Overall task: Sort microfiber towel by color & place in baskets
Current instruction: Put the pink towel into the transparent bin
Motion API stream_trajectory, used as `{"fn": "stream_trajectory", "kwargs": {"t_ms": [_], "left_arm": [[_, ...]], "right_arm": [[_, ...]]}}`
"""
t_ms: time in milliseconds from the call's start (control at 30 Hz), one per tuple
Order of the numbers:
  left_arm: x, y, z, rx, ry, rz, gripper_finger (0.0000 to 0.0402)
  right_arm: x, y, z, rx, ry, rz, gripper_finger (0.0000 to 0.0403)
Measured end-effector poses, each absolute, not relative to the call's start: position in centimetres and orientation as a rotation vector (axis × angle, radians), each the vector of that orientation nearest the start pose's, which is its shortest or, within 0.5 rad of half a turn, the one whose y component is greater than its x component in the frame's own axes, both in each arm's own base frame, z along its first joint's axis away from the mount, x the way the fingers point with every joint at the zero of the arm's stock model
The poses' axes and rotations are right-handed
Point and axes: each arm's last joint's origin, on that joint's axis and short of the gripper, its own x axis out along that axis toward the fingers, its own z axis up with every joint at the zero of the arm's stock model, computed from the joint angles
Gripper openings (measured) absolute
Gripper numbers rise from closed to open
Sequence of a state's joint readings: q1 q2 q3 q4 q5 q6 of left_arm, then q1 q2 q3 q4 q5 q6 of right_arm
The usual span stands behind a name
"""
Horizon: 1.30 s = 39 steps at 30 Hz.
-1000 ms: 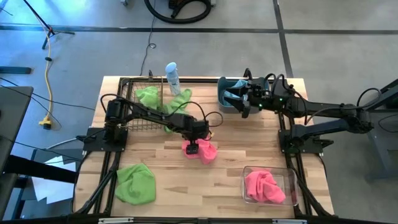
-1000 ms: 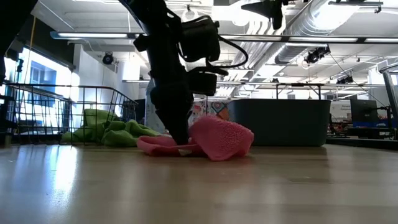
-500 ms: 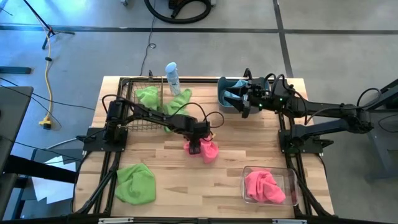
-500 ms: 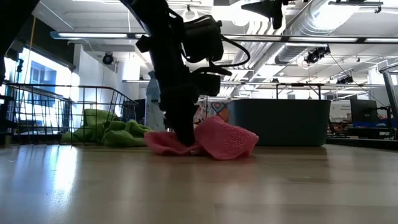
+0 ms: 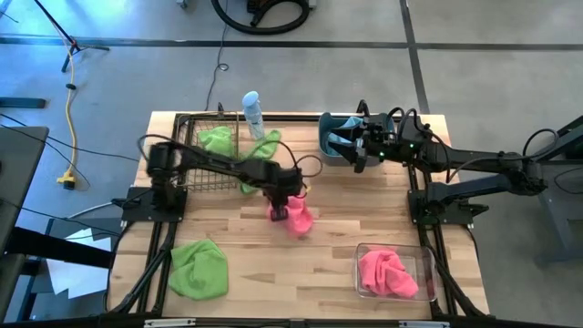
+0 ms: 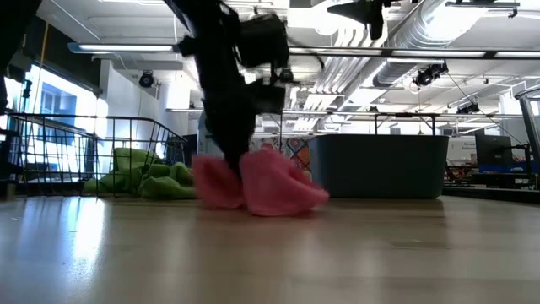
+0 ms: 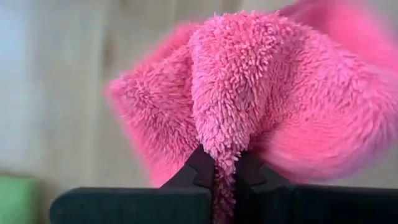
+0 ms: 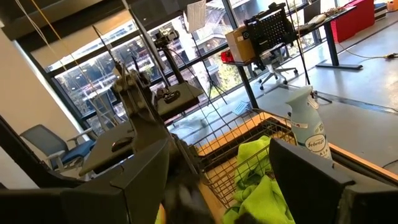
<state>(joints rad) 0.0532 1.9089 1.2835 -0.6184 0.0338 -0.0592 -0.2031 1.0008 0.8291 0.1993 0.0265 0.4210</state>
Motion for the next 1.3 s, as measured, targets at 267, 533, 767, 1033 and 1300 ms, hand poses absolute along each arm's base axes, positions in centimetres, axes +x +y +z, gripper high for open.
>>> {"fn": "stream_trajectory", "kwargs": {"t_ms": [267, 533, 767, 1033, 1300], "left_arm": [[34.3, 2.4, 26.0, 0.004, 0.955, 0.135, 0.0001], [28.4, 3.6, 34.7, 0.06, 0.658, 0.352, 0.0], [23.4, 3.5, 39.3, 0.072, 0.466, 0.467, 0.0], [20.7, 2.8, 41.4, 0.063, 0.353, 0.455, 0.0], [21.9, 2.7, 41.0, 0.057, 0.367, 0.404, 0.0]], "right_arm": [[22.1, -4.6, 34.7, 0.415, -0.09, -0.217, 0.0272], [22.0, -4.6, 35.5, 0.407, -0.167, -0.2, 0.0272], [22.0, -4.6, 35.8, 0.434, -0.203, -0.19, 0.0272], [22.0, -4.5, 36.2, 0.469, -0.244, -0.158, 0.0272], [23.1, -4.6, 36.0, 0.415, -0.259, -0.117, 0.0272]]}}
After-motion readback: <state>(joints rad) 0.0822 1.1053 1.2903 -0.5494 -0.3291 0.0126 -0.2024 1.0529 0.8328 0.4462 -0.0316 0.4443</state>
